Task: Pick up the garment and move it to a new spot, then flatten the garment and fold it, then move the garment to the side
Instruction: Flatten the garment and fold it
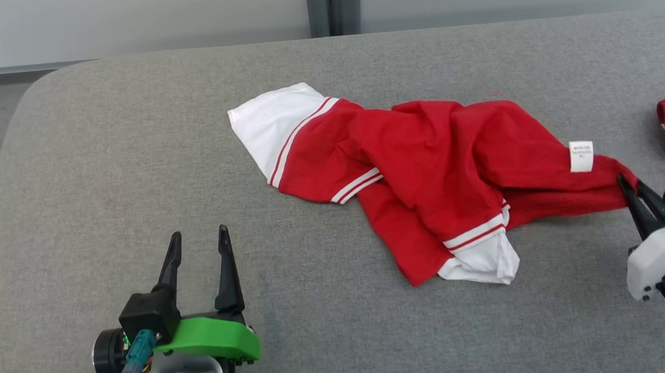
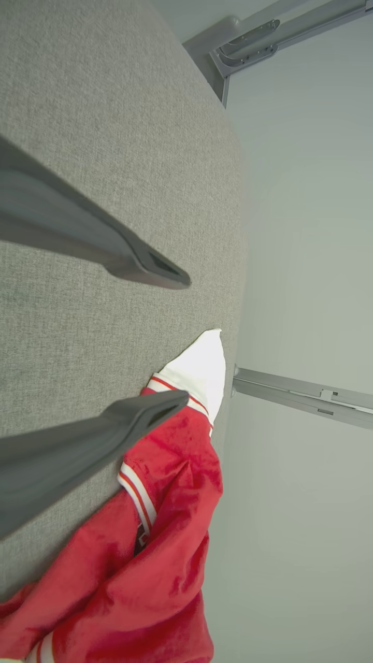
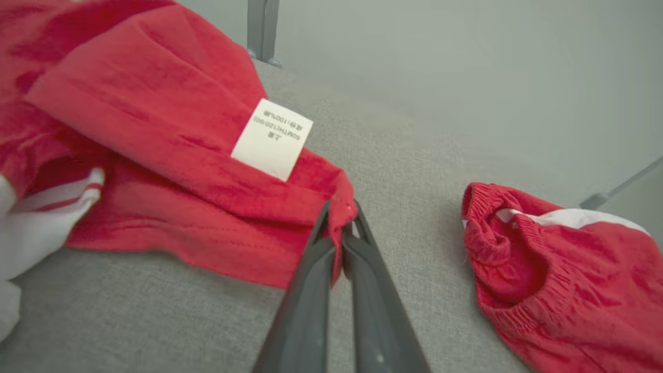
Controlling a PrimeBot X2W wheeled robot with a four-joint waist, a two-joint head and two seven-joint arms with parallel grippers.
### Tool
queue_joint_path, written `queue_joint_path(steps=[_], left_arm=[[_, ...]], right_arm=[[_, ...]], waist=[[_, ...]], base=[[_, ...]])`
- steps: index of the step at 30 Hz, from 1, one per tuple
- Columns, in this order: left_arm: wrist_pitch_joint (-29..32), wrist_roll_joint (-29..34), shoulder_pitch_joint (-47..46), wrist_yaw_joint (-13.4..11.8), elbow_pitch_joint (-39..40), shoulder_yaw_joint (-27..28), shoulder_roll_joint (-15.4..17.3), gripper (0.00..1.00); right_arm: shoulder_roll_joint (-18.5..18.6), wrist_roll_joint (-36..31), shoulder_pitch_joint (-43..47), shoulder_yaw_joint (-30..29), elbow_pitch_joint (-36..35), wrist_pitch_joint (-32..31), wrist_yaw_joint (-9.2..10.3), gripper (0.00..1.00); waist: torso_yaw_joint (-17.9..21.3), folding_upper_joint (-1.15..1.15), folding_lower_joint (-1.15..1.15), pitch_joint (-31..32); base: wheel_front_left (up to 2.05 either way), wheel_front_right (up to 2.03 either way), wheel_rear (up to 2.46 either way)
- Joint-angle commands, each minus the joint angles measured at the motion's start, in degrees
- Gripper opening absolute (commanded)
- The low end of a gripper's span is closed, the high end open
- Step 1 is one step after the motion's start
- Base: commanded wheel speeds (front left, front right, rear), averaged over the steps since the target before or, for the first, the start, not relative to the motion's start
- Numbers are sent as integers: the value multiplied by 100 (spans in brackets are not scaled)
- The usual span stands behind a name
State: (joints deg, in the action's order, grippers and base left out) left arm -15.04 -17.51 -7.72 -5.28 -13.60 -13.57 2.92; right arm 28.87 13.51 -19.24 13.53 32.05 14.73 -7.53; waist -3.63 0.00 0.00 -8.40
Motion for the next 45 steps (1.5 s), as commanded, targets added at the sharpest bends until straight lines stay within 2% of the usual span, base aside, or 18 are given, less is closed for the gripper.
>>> queue_joint_path(steps=[1,11,12,13,14,19,24,28,32,36,42,43,44,45], left_arm=[[-18,44,-72,31,-16,27,9,100],[-18,128,-133,70,-35,104,8,100],[-18,136,-137,76,-41,108,8,100],[-18,137,-142,73,-48,113,8,100],[-18,139,-145,75,-56,119,8,100],[-18,156,-114,73,-59,140,8,100],[-17,163,-19,60,-30,180,7,100],[-18,166,16,57,-7,192,7,100],[-18,172,7,71,-2,190,8,100],[-18,172,-28,105,-22,147,7,100],[-18,110,-42,95,-47,103,7,100],[-18,109,-36,84,-48,101,7,100],[-18,100,-25,72,-46,102,8,100],[-18,92,-8,59,-43,110,8,100]], right_arm=[[-105,31,163,-191,112,42,8,0],[-613,-277,390,-1385,550,47,9,0],[-652,-319,389,-1475,588,46,9,18],[-691,-385,381,-1574,594,46,8,52],[-734,-433,384,-1680,593,47,9,100],[-926,-611,565,-2135,137,47,8,100],[-1260,-554,1007,-2340,-917,47,8,100],[-1530,-216,1426,-1603,-1667,9,7,100],[-1495,190,1639,-669,-1964,-140,8,100],[-1410,330,1507,-56,-1749,-243,8,100],[-1476,374,1111,333,-850,-264,7,100],[-1501,356,1043,387,-758,-231,7,83],[-1544,363,977,435,-688,-190,7,49],[-1554,369,914,478,-660,-156,7,21]], waist=[[74,0,0,-64],[199,0,0,-121],[205,0,0,-119],[210,0,0,-117],[217,0,0,-113],[254,0,0,-83],[328,0,0,-41],[403,0,0,-17],[437,0,0,-16],[385,0,0,-17],[125,0,0,0],[86,0,0,8],[35,0,0,17],[5,0,0,28]], base=[[0,0,0],[0,0,0],[0,0,0],[0,0,0],[0,0,0],[0,0,0],[0,0,0],[0,0,0],[0,0,0],[0,0,0],[0,0,0],[0,0,0],[0,0,0],[0,0,0]])
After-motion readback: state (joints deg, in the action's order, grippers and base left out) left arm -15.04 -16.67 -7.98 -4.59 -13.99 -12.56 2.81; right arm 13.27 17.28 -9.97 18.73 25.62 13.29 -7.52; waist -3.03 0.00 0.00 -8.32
